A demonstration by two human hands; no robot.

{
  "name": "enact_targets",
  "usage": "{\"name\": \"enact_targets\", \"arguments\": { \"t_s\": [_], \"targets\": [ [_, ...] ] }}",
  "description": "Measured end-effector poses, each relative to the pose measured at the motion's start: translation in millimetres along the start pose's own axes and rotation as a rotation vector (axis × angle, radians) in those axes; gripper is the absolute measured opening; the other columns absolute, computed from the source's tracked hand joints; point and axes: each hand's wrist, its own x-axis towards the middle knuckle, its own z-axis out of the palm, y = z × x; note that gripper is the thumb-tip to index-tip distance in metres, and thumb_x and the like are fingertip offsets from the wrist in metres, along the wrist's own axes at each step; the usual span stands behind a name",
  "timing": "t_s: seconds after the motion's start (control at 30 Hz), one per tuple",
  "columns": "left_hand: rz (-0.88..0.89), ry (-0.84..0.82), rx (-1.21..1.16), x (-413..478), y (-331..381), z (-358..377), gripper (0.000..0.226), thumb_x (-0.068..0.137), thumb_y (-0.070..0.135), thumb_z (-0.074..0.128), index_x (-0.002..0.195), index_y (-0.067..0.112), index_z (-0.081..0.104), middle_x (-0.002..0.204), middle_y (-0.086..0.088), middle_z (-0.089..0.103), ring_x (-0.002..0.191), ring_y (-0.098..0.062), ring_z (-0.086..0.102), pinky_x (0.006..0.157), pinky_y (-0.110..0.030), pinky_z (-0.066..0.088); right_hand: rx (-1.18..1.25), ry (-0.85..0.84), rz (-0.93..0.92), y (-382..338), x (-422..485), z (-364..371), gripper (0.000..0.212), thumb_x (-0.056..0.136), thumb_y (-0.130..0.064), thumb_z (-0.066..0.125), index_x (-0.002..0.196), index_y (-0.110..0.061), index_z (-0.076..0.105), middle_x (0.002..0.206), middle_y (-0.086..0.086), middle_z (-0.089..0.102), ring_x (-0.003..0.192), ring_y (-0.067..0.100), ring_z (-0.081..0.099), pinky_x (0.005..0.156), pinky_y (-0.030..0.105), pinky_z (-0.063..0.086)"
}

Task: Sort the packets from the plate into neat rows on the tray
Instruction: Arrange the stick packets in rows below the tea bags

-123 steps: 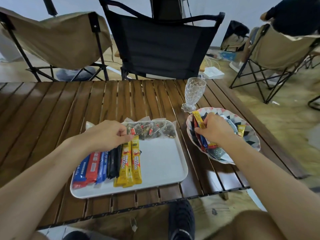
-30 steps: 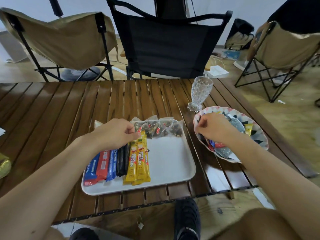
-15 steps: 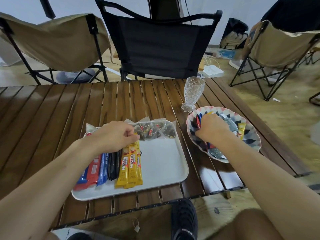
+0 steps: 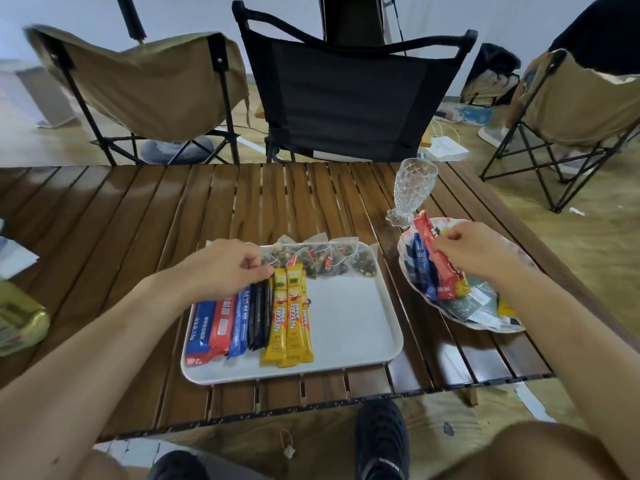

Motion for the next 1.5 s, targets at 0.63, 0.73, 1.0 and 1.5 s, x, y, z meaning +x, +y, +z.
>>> {"name": "enact_targets", "arguments": {
  "t_s": [0.63,0.73,1.0,1.5],
  "targets": [
    [-0.008,0.002,-0.149,-18.7,-37.6,-14.0,0.030,0.094,0.057,0.064,0.089,0.027,0.063,0.097,0.015,0.073,0.094,-0.007,0.074,0.065,-0.021,0.057,0.283,-0.489,-0.418,-98.0,-52.6,62.1,0.017,0.108,-0.026,0.050,0.124,-0.024,0.056,0.098,0.004,0.072,0.076,0.017,0.069,0.065,0.027,0.062],
    [-0.002,0.002,-0.153,-19.1,-37.5,-14.3,0.029,0.094,0.057,0.064,0.090,0.029,0.063,0.096,0.015,0.074,0.093,-0.007,0.074,0.065,-0.020,0.056,0.242,-0.530,-0.310,-105.0,-55.1,72.6,0.044,0.107,-0.054,0.036,0.111,-0.020,0.064,0.097,0.002,0.067,0.078,0.016,0.061,0.071,0.032,0.054],
    [-0.024,-0.004,-0.139,-19.5,-39.1,-14.2,0.034,0.095,0.057,0.064,0.093,0.023,0.063,0.093,0.015,0.074,0.090,-0.005,0.075,0.062,-0.019,0.055,0.375,-0.640,-0.190,-115.7,-59.6,86.0,0.025,0.101,-0.035,0.064,0.119,-0.017,0.066,0.108,0.000,0.073,0.094,0.013,0.070,0.074,0.025,0.055],
    [-0.102,-0.194,0.021,-15.7,-53.2,-7.4,0.042,0.098,0.060,0.060,0.098,0.018,0.065,0.085,0.006,0.078,0.072,-0.010,0.078,0.058,-0.023,0.058,0.368,-0.567,-0.213,-142.6,-68.1,110.6,0.031,0.084,-0.024,0.084,0.103,-0.011,0.062,0.087,0.008,0.077,0.077,0.020,0.079,0.064,0.028,0.065]
  ]
}}
